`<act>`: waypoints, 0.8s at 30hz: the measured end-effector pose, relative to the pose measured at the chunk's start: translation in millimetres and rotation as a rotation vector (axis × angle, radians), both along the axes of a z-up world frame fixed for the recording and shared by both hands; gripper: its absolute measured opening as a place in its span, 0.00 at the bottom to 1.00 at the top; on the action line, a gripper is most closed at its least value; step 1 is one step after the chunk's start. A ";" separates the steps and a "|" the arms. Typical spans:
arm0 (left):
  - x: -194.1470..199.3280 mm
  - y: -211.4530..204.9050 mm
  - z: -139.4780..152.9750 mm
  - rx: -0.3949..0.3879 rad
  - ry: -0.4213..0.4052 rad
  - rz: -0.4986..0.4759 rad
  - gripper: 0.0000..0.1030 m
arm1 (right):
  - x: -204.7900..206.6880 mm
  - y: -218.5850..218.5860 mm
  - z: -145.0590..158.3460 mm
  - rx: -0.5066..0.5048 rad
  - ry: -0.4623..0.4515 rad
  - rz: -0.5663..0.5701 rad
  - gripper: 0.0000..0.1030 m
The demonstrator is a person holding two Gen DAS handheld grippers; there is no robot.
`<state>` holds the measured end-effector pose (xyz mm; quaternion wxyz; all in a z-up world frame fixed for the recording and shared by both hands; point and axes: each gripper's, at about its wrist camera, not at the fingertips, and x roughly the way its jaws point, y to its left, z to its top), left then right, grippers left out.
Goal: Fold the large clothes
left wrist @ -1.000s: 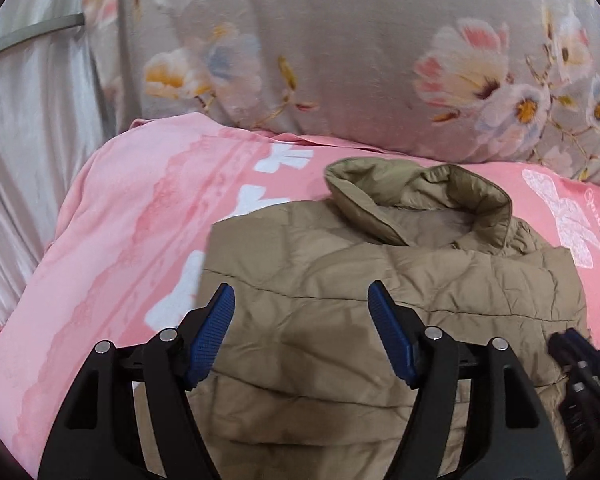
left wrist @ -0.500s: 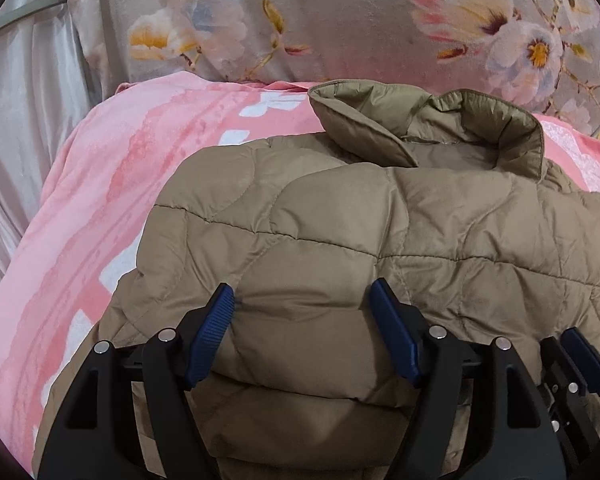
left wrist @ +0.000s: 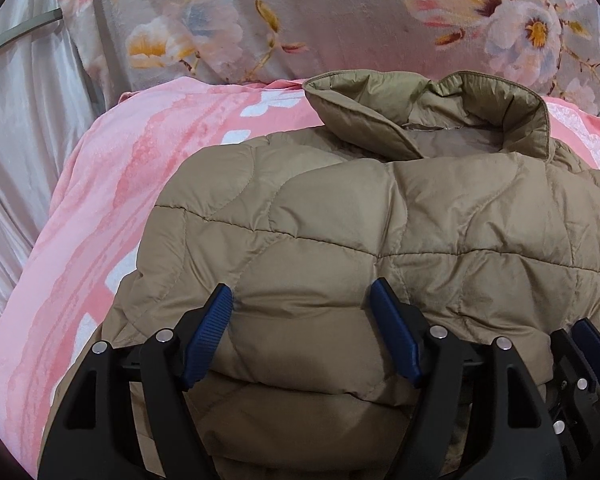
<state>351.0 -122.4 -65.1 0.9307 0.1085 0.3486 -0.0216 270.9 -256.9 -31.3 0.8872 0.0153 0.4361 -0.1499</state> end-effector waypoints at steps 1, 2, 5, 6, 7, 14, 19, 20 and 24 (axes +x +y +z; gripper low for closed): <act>0.2 -0.2 0.1 0.004 0.000 0.000 0.68 | 0.0 0.0 0.0 0.000 0.000 0.000 0.19; 0.3 -0.6 0.0 0.008 0.000 0.000 0.68 | 0.1 -0.1 -0.1 0.001 0.000 0.000 0.19; 0.6 -2.6 -0.7 0.021 -0.001 0.002 0.68 | 0.4 0.0 -0.4 0.003 0.001 0.000 0.19; 0.6 -2.9 -0.6 0.023 -0.001 0.003 0.68 | 1.0 -0.8 -1.1 0.005 0.002 0.001 0.19; 0.6 -3.0 -0.6 0.021 -0.001 0.002 0.68 | 0.9 -1.3 -1.3 0.010 0.001 0.001 0.19; 1.2 -3.6 -1.6 0.024 0.001 0.004 0.68 | 0.7 -9.4 -1.4 0.068 -0.007 0.001 0.19; 1.2 0.2 -1.0 -0.016 0.012 -0.010 0.69 | -1.0 -17.5 0.2 0.134 -0.019 0.006 0.19; 1.4 5.9 0.3 -0.054 0.026 -0.030 0.72 | -2.4 -21.9 1.6 0.166 -0.020 0.017 0.19; -1.9 38.4 17.6 -0.166 0.099 -0.096 0.77 | -17.5 -34.9 15.0 0.216 0.018 0.090 0.35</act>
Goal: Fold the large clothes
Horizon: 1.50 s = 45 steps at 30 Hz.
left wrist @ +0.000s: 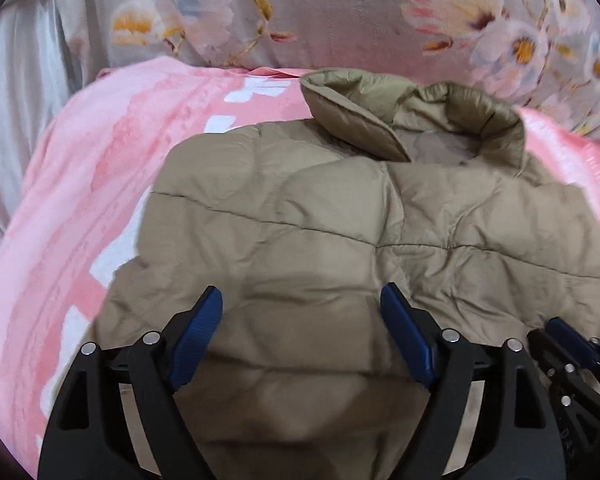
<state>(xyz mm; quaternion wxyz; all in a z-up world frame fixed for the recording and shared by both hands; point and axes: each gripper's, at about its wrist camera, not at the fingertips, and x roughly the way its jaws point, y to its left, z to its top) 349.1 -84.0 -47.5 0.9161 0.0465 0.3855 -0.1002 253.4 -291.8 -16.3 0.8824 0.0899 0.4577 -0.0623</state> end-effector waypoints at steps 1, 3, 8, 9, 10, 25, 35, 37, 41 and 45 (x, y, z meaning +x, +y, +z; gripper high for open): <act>2.0 9.7 8.8 -0.030 0.013 -0.001 0.77 | -4.1 -6.0 5.6 0.022 0.004 -0.005 0.42; 12.4 25.5 28.9 -0.116 0.034 -0.003 0.77 | -6.8 -21.4 19.1 0.090 -0.016 -0.039 0.44; 62.8 24.5 70.2 -0.310 0.101 -0.006 0.80 | 27.9 -60.2 57.3 0.250 -0.125 -0.153 0.49; 79.6 15.2 73.3 -0.326 0.128 -0.011 0.80 | 43.8 -64.2 60.4 0.257 -0.137 -0.167 0.49; 91.7 7.2 73.3 -0.335 0.149 -0.015 0.80 | 58.8 -67.2 60.1 0.261 -0.136 -0.177 0.49; 130.9 -16.3 39.8 -0.421 0.252 -0.106 0.06 | 132.2 -66.9 41.9 0.172 -0.173 -0.129 0.03; 120.2 -32.6 -15.9 -0.271 0.201 -0.091 0.06 | 143.7 -67.8 -21.1 0.110 -0.027 -0.134 0.02; 119.0 -35.3 -18.5 -0.268 0.193 -0.097 0.06 | 144.4 -65.4 -24.6 0.095 -0.024 -0.131 0.02; 117.9 -36.7 -22.0 -0.247 0.172 -0.106 0.07 | 144.5 -65.3 -28.0 0.085 -0.027 -0.133 0.02; 114.8 -39.8 -23.4 -0.224 0.152 -0.105 0.07 | 145.7 -65.0 -27.4 0.085 -0.028 -0.137 0.01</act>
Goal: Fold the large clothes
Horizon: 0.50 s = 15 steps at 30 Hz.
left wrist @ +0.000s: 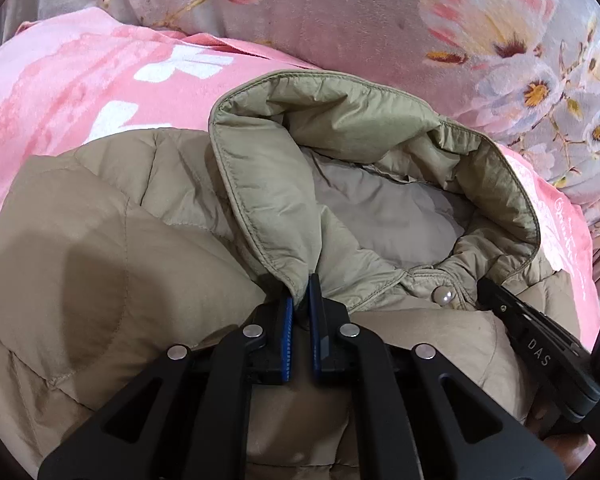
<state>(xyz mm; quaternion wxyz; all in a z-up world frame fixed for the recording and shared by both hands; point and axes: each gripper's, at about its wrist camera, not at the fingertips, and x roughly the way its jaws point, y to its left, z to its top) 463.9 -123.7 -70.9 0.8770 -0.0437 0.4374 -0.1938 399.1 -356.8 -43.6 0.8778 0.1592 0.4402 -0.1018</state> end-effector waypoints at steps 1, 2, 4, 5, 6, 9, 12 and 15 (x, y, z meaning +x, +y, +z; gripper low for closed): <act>0.3 -0.4 -0.1 0.003 -0.002 0.001 0.07 | 0.7 -0.4 0.2 0.000 0.001 0.000 0.01; 0.2 -1.4 0.0 0.007 -0.005 0.001 0.07 | 0.7 -0.3 0.2 -0.001 0.001 0.000 0.01; -1.7 -2.3 0.2 0.019 -0.013 0.003 0.07 | 1.5 -0.3 -0.2 -0.008 0.001 -0.001 0.01; -2.0 -3.6 0.2 0.027 -0.017 0.003 0.07 | 1.5 0.0 -0.3 -0.010 0.001 0.000 0.01; -2.4 -4.6 0.3 0.035 -0.022 0.004 0.07 | 1.5 0.4 -0.4 -0.014 0.001 0.000 0.00; -1.4 -8.4 0.4 0.048 -0.029 0.005 0.07 | 1.4 0.5 -0.9 -0.017 0.001 -0.001 0.00; -1.8 -9.6 0.6 0.059 -0.035 0.006 0.07 | 1.2 0.2 -1.1 -0.015 -0.001 -0.001 0.00; -2.4 -10.4 0.8 0.068 -0.039 0.006 0.07 | 1.1 0.5 -1.5 -0.010 -0.003 0.000 0.01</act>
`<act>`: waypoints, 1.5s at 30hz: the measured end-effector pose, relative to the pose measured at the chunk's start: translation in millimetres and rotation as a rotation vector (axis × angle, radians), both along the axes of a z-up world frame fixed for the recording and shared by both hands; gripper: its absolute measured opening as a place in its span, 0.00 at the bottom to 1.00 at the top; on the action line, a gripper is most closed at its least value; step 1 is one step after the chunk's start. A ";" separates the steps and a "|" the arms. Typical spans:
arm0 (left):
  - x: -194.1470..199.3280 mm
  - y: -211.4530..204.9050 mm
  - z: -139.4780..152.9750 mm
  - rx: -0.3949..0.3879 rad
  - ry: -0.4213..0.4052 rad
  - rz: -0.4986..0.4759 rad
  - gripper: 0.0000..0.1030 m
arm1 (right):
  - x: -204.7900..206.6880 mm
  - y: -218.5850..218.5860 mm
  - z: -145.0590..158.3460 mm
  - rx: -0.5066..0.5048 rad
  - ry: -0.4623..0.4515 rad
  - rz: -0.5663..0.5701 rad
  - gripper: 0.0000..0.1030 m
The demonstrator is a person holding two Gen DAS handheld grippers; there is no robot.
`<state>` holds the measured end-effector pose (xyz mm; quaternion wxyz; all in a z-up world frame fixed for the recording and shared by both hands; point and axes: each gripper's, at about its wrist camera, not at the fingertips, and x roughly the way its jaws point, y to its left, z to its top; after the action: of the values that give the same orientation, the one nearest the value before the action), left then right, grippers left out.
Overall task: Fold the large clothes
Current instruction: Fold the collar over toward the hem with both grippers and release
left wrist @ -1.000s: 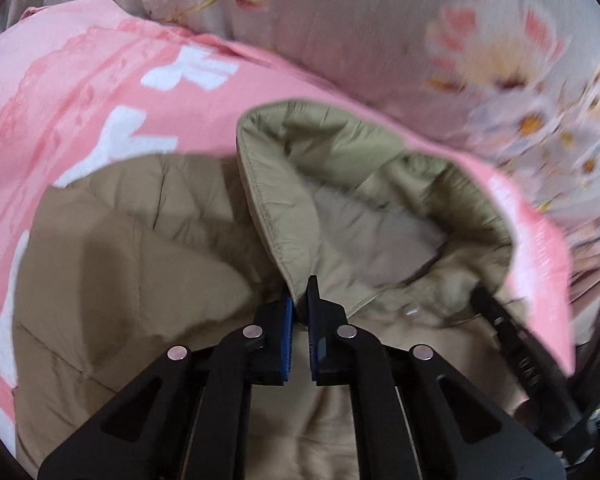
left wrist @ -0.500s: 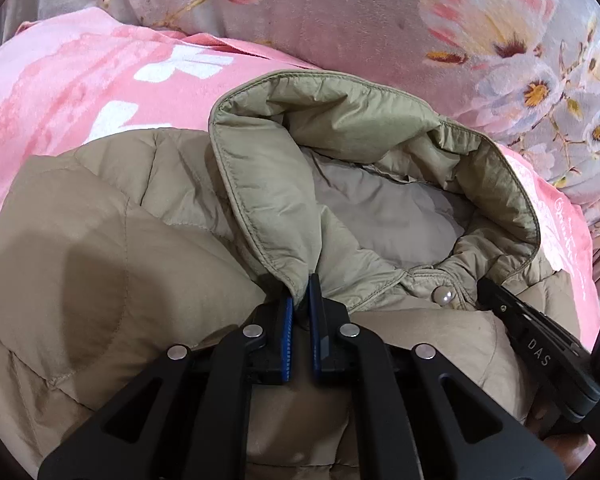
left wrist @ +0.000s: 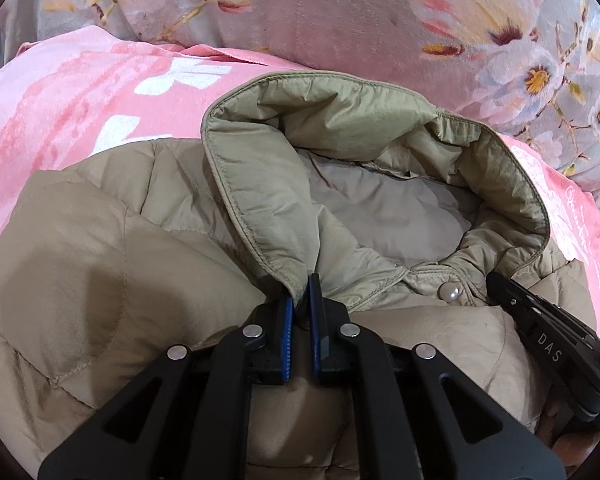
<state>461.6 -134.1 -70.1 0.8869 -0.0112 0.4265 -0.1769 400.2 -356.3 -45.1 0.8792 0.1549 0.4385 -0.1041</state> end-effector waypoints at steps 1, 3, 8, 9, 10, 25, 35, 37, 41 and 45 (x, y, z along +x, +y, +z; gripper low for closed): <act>-0.3 0.0 0.2 0.001 -0.001 0.000 0.07 | 0.0 -0.2 -0.1 0.003 -0.001 0.000 0.01; -1.0 1.7 1.2 -0.009 -0.001 0.000 0.07 | -2.1 -4.3 0.4 0.036 -0.009 0.003 0.02; -15.3 33.1 39.5 -0.025 -0.018 -0.049 0.13 | -36.9 -17.2 25.0 0.068 0.024 -0.003 0.04; -15.4 40.0 55.0 0.005 -0.063 -0.039 0.13 | -43.8 -21.3 39.1 0.035 0.002 -0.014 0.05; -12.5 43.2 66.7 0.024 -0.093 -0.027 0.13 | -45.5 -26.3 53.8 0.017 -0.033 -0.032 0.07; 130.6 7.2 51.1 -0.065 0.181 0.121 0.18 | 66.2 -10.0 36.5 0.010 -0.026 -0.014 0.06; 79.5 18.6 24.8 0.079 0.104 0.025 0.17 | 22.9 -7.2 4.5 -0.065 0.032 0.045 0.00; 70.2 13.8 19.8 0.131 0.064 0.011 0.17 | 21.0 -4.8 -0.4 -0.089 0.033 0.051 0.00; 56.2 4.2 12.1 0.218 -0.011 0.010 0.17 | 22.7 0.8 -7.6 -0.128 0.037 0.058 0.00; 49.6 -2.0 8.4 0.259 -0.059 0.020 0.17 | 23.8 2.1 -12.4 -0.136 0.035 0.054 0.00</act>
<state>511.1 -136.1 -61.7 0.8949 0.1041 0.4194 -0.1118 424.0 -354.2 -57.5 0.8823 0.0808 0.4499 -0.1125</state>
